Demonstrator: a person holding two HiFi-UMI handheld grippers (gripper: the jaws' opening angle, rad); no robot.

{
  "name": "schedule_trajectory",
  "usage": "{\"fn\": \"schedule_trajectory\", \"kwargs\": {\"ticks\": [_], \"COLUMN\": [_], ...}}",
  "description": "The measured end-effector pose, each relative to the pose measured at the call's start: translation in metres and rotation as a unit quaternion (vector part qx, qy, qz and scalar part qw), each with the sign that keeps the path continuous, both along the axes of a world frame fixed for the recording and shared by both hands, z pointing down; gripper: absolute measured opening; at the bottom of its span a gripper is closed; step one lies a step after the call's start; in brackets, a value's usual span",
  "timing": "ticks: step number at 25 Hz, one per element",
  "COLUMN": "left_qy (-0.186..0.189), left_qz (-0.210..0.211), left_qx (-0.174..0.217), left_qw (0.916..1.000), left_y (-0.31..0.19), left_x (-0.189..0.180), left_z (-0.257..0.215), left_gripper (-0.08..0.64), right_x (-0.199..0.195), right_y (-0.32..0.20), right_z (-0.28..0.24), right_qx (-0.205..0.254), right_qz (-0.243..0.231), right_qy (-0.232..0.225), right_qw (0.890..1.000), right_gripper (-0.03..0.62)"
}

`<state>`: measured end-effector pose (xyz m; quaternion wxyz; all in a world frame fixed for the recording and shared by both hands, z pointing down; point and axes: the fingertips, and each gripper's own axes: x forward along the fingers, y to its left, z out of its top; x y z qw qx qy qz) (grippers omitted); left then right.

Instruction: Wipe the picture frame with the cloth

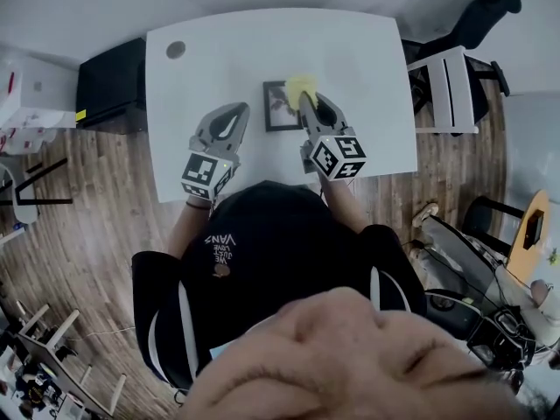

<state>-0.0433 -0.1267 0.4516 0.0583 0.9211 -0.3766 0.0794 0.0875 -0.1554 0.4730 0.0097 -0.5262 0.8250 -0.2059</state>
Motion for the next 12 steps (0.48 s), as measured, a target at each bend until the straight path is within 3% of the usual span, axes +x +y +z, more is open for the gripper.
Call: {"fn": "schedule_trajectory", "kwargs": {"ticks": [12], "left_qy": [-0.007], "left_qz": [-0.028], "left_qx": [0.000], "left_qw": [0.9996], "left_y": [-0.007], "left_x": [-0.013], "left_z": [0.002], "left_gripper": [0.017], "right_x": [-0.023], "right_y": [-0.032], "right_z": [0.042], "right_qx": [-0.039], "right_qz": [-0.031], "right_qy": [0.012], "right_qw": [0.999], "right_gripper": [0.048]}}
